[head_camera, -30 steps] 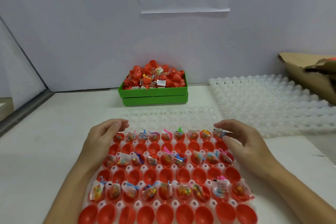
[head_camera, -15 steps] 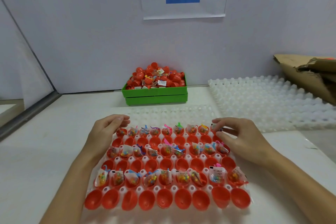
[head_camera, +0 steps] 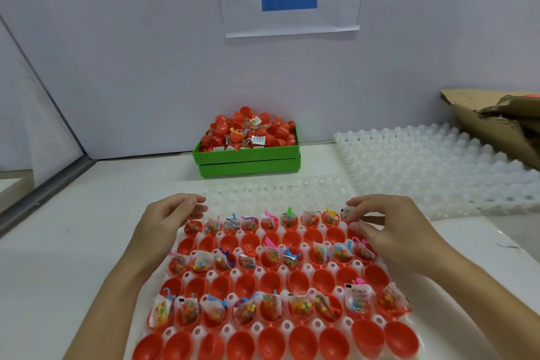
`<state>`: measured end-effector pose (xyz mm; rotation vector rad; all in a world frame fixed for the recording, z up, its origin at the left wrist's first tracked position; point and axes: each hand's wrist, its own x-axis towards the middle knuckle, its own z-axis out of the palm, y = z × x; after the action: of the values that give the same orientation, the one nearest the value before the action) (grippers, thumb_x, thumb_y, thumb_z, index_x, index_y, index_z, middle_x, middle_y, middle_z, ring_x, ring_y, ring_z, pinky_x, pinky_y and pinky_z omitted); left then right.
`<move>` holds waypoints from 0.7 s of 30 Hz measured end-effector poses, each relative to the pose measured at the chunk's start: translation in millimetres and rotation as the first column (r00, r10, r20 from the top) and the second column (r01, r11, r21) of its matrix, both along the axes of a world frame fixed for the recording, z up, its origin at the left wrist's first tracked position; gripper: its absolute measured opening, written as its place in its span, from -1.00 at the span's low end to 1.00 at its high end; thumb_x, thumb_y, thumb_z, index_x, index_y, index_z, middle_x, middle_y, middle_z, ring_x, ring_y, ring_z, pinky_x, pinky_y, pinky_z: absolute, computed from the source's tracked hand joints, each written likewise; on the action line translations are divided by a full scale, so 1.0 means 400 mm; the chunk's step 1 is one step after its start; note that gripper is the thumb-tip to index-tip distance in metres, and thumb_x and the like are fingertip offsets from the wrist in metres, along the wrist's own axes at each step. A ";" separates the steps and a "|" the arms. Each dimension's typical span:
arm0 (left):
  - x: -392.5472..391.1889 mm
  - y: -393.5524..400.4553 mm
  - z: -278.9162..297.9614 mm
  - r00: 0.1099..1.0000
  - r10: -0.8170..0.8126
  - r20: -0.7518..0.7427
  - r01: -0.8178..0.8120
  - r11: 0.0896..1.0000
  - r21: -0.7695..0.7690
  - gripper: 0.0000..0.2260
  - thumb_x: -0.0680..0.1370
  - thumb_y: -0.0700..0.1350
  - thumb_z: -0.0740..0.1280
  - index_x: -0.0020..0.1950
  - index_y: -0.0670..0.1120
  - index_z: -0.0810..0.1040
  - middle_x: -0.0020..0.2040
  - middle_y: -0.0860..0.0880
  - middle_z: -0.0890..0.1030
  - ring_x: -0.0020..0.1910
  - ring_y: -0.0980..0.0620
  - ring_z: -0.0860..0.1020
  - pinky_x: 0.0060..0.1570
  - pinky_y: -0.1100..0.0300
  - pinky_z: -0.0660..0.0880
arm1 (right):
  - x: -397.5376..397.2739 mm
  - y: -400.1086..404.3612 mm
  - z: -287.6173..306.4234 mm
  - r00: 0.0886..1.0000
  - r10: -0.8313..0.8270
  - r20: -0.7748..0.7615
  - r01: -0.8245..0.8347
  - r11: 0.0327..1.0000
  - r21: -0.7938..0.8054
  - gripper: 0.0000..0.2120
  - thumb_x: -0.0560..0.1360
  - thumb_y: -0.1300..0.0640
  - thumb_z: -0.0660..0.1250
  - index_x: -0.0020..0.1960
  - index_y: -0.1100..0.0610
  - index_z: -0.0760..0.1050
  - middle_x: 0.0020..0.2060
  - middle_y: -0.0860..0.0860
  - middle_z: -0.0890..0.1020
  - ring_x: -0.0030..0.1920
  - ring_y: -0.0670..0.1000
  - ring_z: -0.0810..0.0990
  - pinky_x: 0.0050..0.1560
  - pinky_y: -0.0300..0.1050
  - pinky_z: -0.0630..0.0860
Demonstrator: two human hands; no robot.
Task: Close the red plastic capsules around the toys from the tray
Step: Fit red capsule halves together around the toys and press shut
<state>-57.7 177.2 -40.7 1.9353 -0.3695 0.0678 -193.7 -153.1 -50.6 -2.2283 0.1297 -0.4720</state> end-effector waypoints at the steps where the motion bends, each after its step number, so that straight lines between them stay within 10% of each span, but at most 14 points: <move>1: -0.001 -0.001 0.003 1.000 0.002 0.005 -0.003 1.000 0.006 -0.77 0.66 -0.10 0.19 0.05 -0.03 0.65 -0.05 0.01 0.72 -0.03 0.09 0.67 0.05 0.20 0.51 | 0.000 0.001 0.000 1.000 -0.004 0.001 0.004 1.000 -0.017 -0.72 0.43 0.35 0.47 -0.21 -0.04 0.70 0.03 -0.11 0.64 0.04 -0.20 0.62 0.03 -0.48 0.51; 9: -0.019 -0.006 0.029 0.998 0.004 0.064 -0.011 0.994 0.105 -0.79 0.66 -0.09 0.20 0.12 -0.03 0.63 0.05 0.06 0.67 0.11 0.10 0.60 0.14 0.17 0.50 | -0.004 0.007 0.014 0.998 -0.036 0.052 0.039 0.998 -0.054 -0.63 0.44 0.36 0.46 -0.25 -0.14 0.66 -0.02 -0.19 0.65 0.05 -0.23 0.60 0.04 -0.33 0.53; 15: -0.065 -0.039 0.084 0.979 0.006 0.206 -0.030 0.993 0.111 -0.82 0.63 -0.09 0.25 0.10 0.06 0.63 0.08 0.21 0.63 0.06 0.45 0.51 -0.05 0.54 0.39 | -0.003 0.015 0.039 0.990 -0.028 0.141 0.021 0.999 0.048 -0.66 0.43 0.37 0.45 -0.21 -0.09 0.67 -0.07 -0.21 0.67 0.03 -0.23 0.62 0.03 -0.24 0.56; 21: -0.148 -0.197 0.149 0.943 -0.268 0.196 0.234 0.956 0.178 -0.79 0.56 -0.07 0.38 0.18 0.08 0.61 0.08 0.21 0.64 0.07 0.34 0.58 0.10 0.42 0.50 | 0.020 0.053 0.091 0.977 0.106 0.186 -0.138 0.976 0.170 -0.62 0.45 0.43 0.41 -0.22 -0.07 0.68 -0.08 -0.18 0.69 -0.01 -0.11 0.67 -0.04 -0.18 0.61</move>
<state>-116.8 98.5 18.8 2.0206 -0.7876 0.0871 -185.6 -131.9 -14.4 -1.9925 -0.0559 -0.5631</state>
